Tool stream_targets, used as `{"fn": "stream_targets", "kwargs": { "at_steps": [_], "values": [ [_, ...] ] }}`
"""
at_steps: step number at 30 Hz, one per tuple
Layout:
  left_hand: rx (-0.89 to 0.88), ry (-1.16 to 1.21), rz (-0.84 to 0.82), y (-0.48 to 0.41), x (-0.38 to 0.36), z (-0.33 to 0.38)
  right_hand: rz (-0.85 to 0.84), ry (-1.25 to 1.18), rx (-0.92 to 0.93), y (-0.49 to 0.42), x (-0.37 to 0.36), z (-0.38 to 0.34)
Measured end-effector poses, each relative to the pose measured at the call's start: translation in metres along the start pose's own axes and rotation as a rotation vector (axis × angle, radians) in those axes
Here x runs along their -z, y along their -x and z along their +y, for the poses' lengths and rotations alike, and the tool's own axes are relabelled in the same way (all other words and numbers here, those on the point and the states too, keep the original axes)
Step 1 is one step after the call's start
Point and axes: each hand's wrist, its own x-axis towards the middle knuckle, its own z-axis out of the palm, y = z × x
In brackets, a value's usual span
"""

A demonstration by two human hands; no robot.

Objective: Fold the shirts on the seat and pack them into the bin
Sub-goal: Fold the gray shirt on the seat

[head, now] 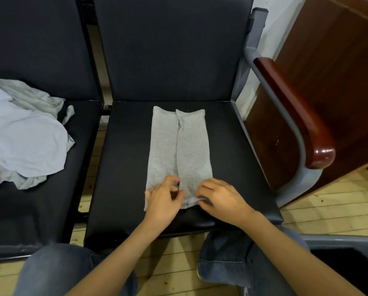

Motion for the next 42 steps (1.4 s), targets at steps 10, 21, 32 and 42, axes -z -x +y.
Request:
{"fn": "stream_targets", "kwargs": {
  "at_steps": [10, 21, 32, 42],
  "values": [
    [-0.414, -0.383, -0.096, 0.009, 0.021, -0.029, -0.075, -0.023, 0.037, 0.017, 0.007, 0.013],
    [-0.552, -0.871, 0.034, 0.026, 0.049, -0.061, -0.068, 0.498, -0.001, 0.023, -0.004, -0.003],
    [-0.570, -0.835, 0.012, 0.089, 0.106, 0.007, 0.169, 0.414, 0.128, 0.063, 0.079, -0.043],
    [-0.462, -0.773, -0.030, 0.066, 0.135, 0.045, -0.059, 0.212, 0.025, 0.038, 0.127, -0.047]
  ]
}}
